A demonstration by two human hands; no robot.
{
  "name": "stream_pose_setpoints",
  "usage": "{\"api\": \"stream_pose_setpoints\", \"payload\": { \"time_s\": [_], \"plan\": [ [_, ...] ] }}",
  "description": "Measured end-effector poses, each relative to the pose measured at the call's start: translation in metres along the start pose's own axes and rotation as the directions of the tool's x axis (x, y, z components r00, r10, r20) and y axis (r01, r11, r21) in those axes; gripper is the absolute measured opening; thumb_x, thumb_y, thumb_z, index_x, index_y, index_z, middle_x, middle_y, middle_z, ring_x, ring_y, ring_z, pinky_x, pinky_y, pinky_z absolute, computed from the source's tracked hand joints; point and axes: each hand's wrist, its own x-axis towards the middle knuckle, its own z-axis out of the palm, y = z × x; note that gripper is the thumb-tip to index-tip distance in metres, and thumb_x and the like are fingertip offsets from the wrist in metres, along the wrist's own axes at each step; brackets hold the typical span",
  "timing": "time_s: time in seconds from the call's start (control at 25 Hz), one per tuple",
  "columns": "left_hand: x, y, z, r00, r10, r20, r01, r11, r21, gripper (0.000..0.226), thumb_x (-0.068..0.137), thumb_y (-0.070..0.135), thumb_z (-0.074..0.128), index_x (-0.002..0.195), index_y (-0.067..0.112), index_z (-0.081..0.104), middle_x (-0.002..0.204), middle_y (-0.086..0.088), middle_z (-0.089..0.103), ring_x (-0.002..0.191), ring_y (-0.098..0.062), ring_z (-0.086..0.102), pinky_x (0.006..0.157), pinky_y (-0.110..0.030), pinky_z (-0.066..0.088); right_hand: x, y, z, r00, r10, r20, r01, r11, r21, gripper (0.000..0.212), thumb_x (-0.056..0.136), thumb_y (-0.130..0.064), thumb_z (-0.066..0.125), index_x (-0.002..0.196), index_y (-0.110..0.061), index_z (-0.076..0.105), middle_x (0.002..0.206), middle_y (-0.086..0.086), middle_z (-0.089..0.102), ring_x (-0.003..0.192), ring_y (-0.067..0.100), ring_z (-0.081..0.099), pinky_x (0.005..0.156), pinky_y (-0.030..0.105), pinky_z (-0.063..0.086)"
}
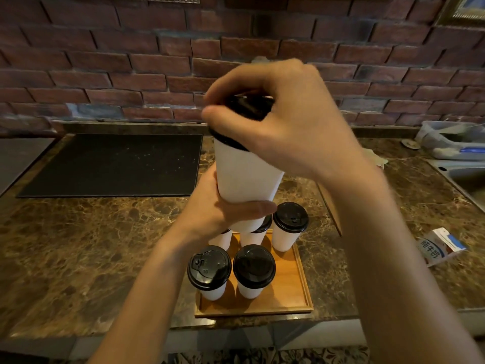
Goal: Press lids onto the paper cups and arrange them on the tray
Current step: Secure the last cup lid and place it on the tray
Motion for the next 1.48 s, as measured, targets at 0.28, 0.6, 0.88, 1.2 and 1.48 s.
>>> {"api": "stream_pose_setpoints", "payload": {
  "time_s": [0.28, 0.6, 0.88, 1.2, 1.48],
  "plan": [
    [-0.005, 0.001, 0.001, 0.985, -0.042, 0.166, 0.063, 0.991, -0.121, 0.057, 0.05, 0.022, 0.078, 0.105, 0.027, 0.066, 0.103, -0.008, 0.068, 0.1, -0.032, 0.064, 0.084, -0.052, 0.054, 0.001, 0.002, -0.013, 0.978, 0.011, 0.21, -0.059, 0.972, 0.225, 0.017, 0.092, -0.03, 0.062, 0.103, -0.023, 0.072, 0.097, -0.014, 0.068, 0.095, -0.001, 0.063, 0.077, 0.014, 0.049],
    [-0.006, 0.011, 0.002, 0.996, -0.027, 0.083, 0.034, 0.996, -0.084, 0.054, 0.046, 0.028, 0.081, 0.098, 0.034, 0.067, 0.096, -0.005, 0.069, 0.092, -0.031, 0.067, 0.076, -0.047, 0.057, -0.006, -0.015, -0.003, 0.999, 0.017, -0.029, -0.014, 0.997, 0.075, 0.016, 0.093, -0.033, 0.06, 0.098, -0.027, 0.074, 0.09, -0.019, 0.068, 0.092, -0.003, 0.062, 0.08, 0.018, 0.051],
    [-0.005, 0.013, 0.001, 0.994, -0.017, 0.104, 0.02, 0.999, -0.028, 0.08, 0.05, 0.029, 0.08, 0.122, 0.015, 0.048, 0.099, 0.009, 0.067, 0.092, -0.01, 0.066, 0.069, -0.017, 0.052, -0.035, 0.006, -0.014, 0.984, 0.146, -0.107, -0.109, 0.951, 0.289, 0.074, 0.082, -0.065, 0.054, 0.145, -0.027, 0.042, 0.137, -0.016, 0.054, 0.121, -0.007, 0.053, 0.098, 0.019, 0.049],
    [-0.004, 0.005, 0.008, 0.996, -0.006, 0.091, 0.014, 0.996, -0.089, 0.085, 0.051, 0.039, 0.083, 0.127, 0.021, 0.047, 0.114, -0.004, 0.062, 0.104, -0.019, 0.063, 0.079, -0.027, 0.054, -0.086, 0.025, 0.018, 0.869, 0.476, 0.138, -0.485, 0.758, 0.437, 0.104, 0.05, -0.076, 0.065, 0.142, -0.036, 0.039, 0.123, -0.029, 0.058, 0.114, -0.01, 0.055, 0.089, 0.019, 0.049],
    [0.003, -0.006, 0.02, 1.0, 0.03, 0.005, -0.03, 0.999, 0.021, 0.066, 0.072, 0.003, 0.076, 0.127, 0.016, 0.041, 0.109, 0.007, 0.061, 0.1, 0.002, 0.062, 0.076, -0.009, 0.05, -0.085, 0.018, 0.046, 0.821, 0.565, -0.077, -0.507, 0.785, 0.357, 0.095, 0.058, -0.067, 0.072, 0.138, -0.027, 0.038, 0.109, -0.021, 0.056, 0.1, -0.01, 0.056, 0.076, 0.016, 0.055]
  ]
}}
